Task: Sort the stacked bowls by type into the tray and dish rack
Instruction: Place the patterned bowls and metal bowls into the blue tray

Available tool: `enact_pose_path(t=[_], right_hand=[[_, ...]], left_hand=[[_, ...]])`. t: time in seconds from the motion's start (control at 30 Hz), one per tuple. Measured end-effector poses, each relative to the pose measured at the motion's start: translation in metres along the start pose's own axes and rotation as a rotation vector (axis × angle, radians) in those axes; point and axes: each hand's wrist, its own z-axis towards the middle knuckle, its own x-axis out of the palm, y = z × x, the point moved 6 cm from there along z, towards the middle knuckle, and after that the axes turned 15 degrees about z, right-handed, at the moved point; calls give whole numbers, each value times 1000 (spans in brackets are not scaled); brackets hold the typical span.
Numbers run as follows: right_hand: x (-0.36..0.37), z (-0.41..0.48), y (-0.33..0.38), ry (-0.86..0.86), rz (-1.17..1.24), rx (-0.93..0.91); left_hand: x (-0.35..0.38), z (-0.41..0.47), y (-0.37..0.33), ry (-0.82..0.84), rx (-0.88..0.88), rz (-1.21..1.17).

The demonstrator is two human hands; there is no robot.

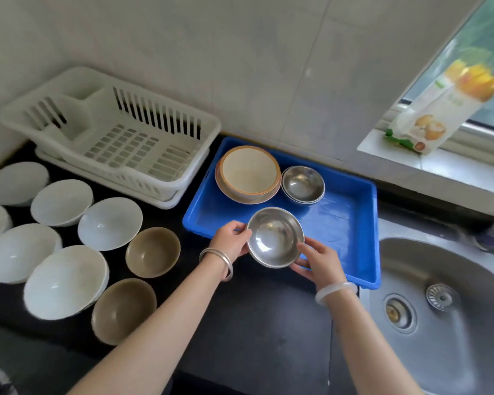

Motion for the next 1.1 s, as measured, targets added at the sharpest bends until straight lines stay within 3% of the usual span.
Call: enact_pose_path(t=[0.23, 0.43, 0.67, 1.1], right_hand=[[-72, 40, 45, -221, 72, -75], [-112, 76, 47, -370, 168, -73], [-122, 106, 33, -428, 72, -49], [-125, 138, 43, -503, 186, -79]], left_hand=[[102, 40, -30, 125, -37, -26], [162, 56, -28, 244, -182, -108], [188, 76, -24, 205, -198, -148], [223, 106, -28, 177, -159, -322]])
